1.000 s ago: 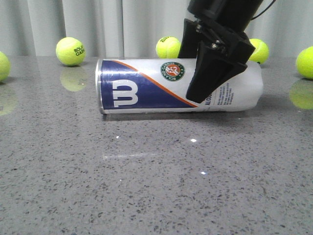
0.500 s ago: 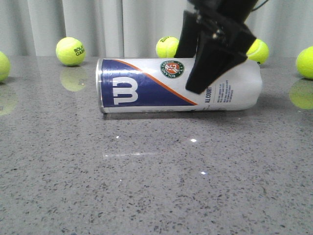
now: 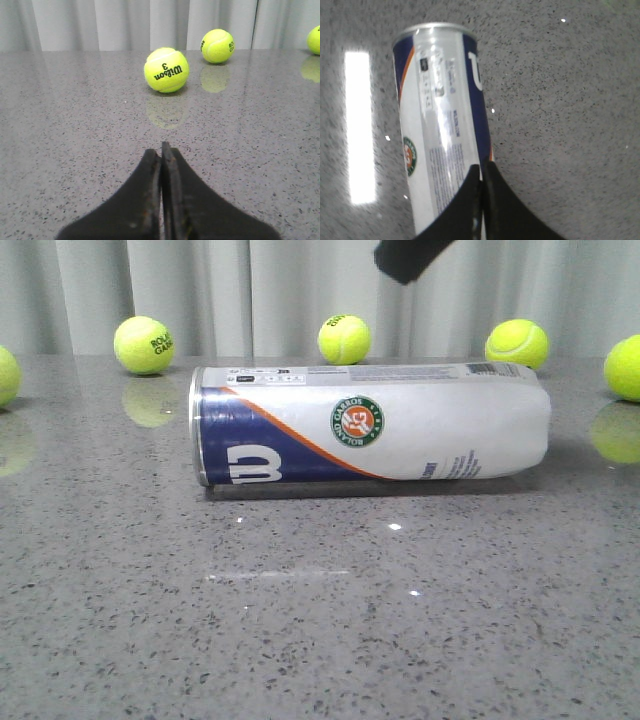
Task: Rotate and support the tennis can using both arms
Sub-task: 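Release the can and raise the right gripper away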
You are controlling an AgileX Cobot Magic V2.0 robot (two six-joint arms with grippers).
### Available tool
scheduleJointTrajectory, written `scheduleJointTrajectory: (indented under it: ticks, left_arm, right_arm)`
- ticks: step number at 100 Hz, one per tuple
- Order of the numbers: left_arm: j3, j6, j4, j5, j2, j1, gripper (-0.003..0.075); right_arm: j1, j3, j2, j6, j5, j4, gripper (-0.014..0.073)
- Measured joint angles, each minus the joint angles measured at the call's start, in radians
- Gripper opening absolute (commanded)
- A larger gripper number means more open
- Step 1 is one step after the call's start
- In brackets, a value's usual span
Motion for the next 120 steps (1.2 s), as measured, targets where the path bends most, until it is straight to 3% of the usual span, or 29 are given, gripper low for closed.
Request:
scheduleJointTrajectory:
  ticks: [19, 38, 82, 120]
  left_arm:
    - [0.0, 0.0, 0.009, 0.0, 0.0, 0.0, -0.0019]
    - [0.0, 0.0, 0.009, 0.0, 0.0, 0.0, -0.0018]
    - [0.0, 0.0, 0.011, -0.002, 0.0, 0.0, -0.0018]
    - [0.0, 0.0, 0.015, -0.189, 0.0, 0.0, -0.0019]
  right_arm:
    - [0.0, 0.026, -0.046, 0.505, -0.056, 0.021, -0.0061]
    - [0.0, 0.209, -0.148, 0.785, -0.259, 0.024, -0.0061]
    - [0.0, 0.812, -0.64, 0.793, -0.81, 0.029, -0.0061]
    - [0.0, 1.137, -1.119, 0.788, -0.859, 0.033, -0.0061]
